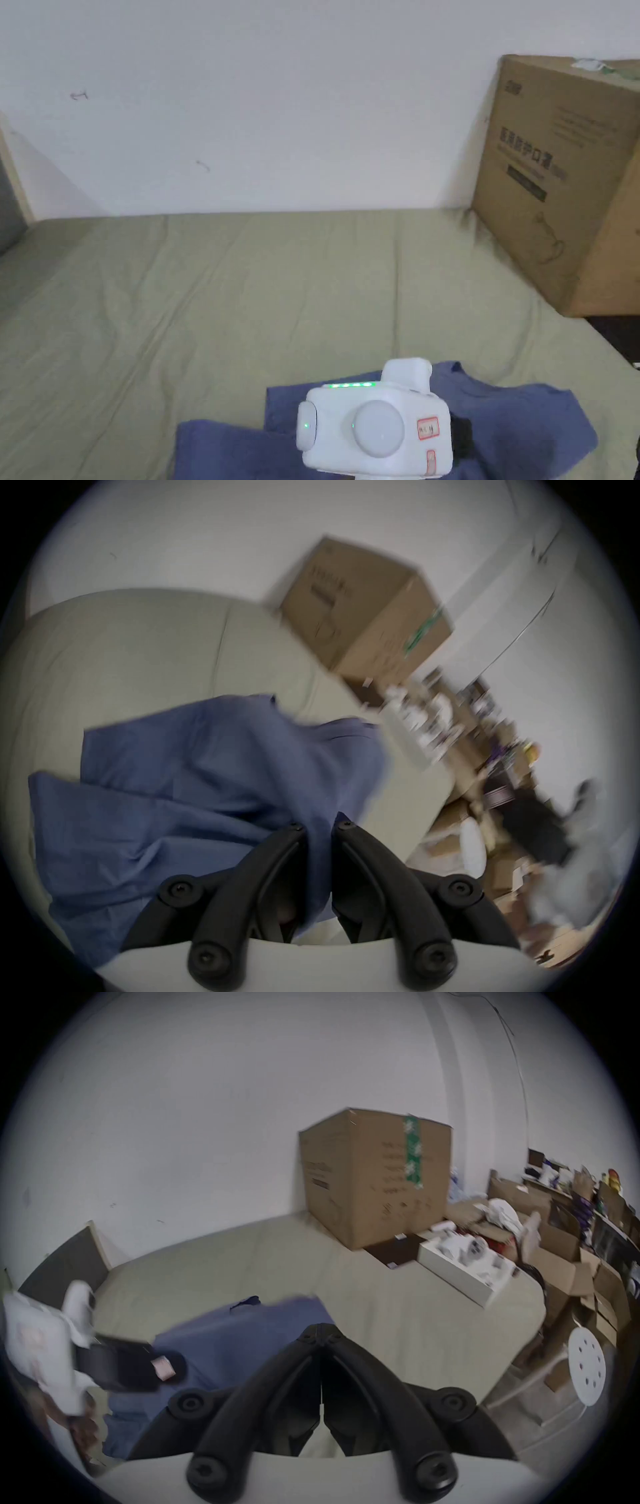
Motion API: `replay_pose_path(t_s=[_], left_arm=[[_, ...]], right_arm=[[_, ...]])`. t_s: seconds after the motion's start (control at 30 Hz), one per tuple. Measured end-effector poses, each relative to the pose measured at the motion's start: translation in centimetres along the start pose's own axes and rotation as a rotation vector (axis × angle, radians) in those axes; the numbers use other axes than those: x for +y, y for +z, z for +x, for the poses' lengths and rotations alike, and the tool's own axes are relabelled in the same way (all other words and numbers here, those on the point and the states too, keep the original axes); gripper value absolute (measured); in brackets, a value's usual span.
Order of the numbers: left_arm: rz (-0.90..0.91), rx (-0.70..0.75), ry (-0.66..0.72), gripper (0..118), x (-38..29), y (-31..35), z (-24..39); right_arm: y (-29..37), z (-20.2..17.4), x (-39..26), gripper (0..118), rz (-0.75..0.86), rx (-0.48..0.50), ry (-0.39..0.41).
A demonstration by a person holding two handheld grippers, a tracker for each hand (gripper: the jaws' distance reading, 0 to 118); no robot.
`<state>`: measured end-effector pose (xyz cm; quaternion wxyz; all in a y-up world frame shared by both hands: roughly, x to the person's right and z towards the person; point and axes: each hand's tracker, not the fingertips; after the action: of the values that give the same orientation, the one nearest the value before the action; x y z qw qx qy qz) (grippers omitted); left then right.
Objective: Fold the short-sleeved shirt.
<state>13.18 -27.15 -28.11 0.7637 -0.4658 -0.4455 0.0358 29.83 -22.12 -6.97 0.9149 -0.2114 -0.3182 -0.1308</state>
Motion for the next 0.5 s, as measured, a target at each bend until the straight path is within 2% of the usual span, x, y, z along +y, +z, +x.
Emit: replay_pose_path(t_s=[0.1, 0.13, 0.17, 0.23, 0.27, 0.3, 0.37, 0.4, 0.5], left_arm=[[-0.125, 0.140, -0.008, 10, -3.2, -5.7, -0.7], [-0.149, 0.137, -0.008, 18, -4.2, -6.8, -1.0], [-0.185, 0.136, -0.017, 35, -4.8, -7.3, -0.9], [-0.167, 0.124, -0.014, 101, -5.3, -6.9, -0.7], [-0.176, 0.112, -0.015, 112, -5.0, -6.6, -0.6], [-0.174, 0.099, -0.011, 111, -4.6, -6.0, -0.5], [-0.102, 0.091, -0.023, 102, -3.3, -3.6, -0.6], [-0.078, 0.101, -0.029, 92, -2.8, -2.6, -0.6], [0.018, 0.135, -0.050, 73, -2.0, 1.3, -1.7]], right_arm=[[-0.6, 2.1, -2.0, 0, -0.061, -0.031, -0.013], [-0.8, 2.5, -2.8, 0, -0.075, -0.031, -0.020], [-1.0, 2.8, -3.3, 0, -0.096, -0.038, -0.026], [-1.5, 3.3, -4.2, 0, -0.124, -0.046, -0.033], [-1.7, 3.2, -4.4, 0, -0.140, -0.044, -0.033], [-1.9, 3.1, -4.5, 0, -0.148, -0.041, -0.034], [-2.0, 2.6, -4.6, 0, -0.153, -0.030, -0.029], [-1.9, 2.0, -4.4, 0, -0.152, -0.023, -0.024], [-1.6, 0.4, -4.0, 0, -0.137, 0.018, 0.009]])
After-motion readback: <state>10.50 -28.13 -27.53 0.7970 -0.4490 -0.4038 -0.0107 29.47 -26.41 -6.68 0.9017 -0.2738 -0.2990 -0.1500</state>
